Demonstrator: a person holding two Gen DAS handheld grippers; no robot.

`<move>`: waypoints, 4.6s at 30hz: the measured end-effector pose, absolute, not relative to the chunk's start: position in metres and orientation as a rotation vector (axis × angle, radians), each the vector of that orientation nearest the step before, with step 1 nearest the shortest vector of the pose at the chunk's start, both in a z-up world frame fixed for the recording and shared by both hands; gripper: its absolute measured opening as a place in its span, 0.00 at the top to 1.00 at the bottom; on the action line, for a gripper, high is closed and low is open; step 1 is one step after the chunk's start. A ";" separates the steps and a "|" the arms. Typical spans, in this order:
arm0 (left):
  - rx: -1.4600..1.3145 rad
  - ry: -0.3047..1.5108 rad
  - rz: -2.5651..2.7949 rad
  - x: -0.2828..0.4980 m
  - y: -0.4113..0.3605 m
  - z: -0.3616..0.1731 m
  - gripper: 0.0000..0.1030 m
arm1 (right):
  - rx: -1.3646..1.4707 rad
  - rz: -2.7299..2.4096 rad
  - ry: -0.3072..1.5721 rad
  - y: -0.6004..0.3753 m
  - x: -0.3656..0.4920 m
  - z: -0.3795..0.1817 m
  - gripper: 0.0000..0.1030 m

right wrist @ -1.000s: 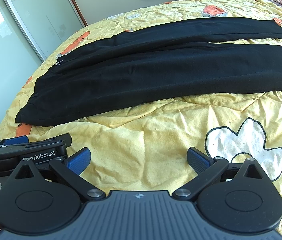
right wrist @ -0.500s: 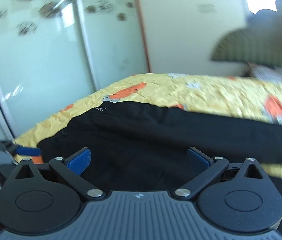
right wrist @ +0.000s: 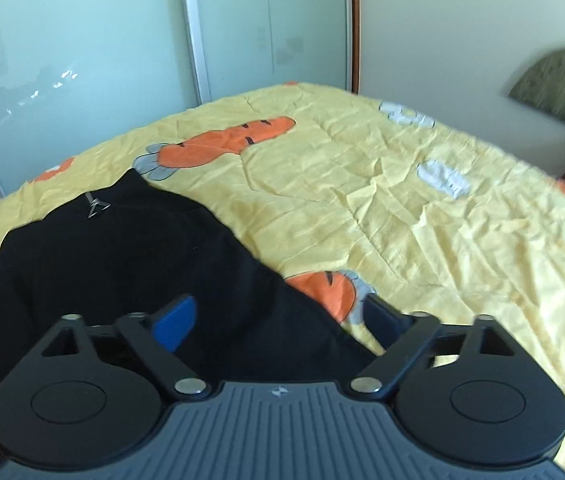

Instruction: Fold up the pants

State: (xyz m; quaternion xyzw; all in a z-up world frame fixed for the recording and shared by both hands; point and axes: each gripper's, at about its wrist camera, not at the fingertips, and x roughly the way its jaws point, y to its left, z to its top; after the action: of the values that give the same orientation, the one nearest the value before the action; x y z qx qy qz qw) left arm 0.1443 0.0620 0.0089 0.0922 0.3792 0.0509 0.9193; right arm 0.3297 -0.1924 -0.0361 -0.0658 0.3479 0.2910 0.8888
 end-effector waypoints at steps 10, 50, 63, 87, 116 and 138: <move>0.089 0.819 0.076 0.216 0.072 0.016 0.03 | -0.285 0.693 0.762 -0.181 0.341 -0.047 0.94; -0.528 0.898 -0.004 0.128 0.177 -0.001 0.95 | -0.536 0.809 0.482 -0.126 0.046 -0.035 0.95; -0.443 0.911 0.022 0.108 0.174 -0.010 0.81 | -0.415 0.768 0.555 -0.131 0.029 -0.061 0.93; 0.181 0.764 -0.689 0.071 -0.075 0.012 0.56 | 0.232 -0.235 0.557 -0.428 -0.010 -0.044 0.82; 0.253 0.710 -0.852 0.073 -0.138 -0.030 0.64 | 0.203 -0.405 0.608 -0.461 0.167 -0.050 0.95; 0.408 0.616 -0.813 0.057 -0.167 -0.036 0.75 | 1.094 -0.352 0.290 -0.556 -0.011 -0.103 0.77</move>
State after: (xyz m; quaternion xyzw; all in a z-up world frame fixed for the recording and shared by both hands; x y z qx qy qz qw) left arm 0.0567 -0.1674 -0.0359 0.1938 0.2928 -0.3865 0.8528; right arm -0.0109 -0.5556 -0.1031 0.5157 0.1368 -0.1660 0.8293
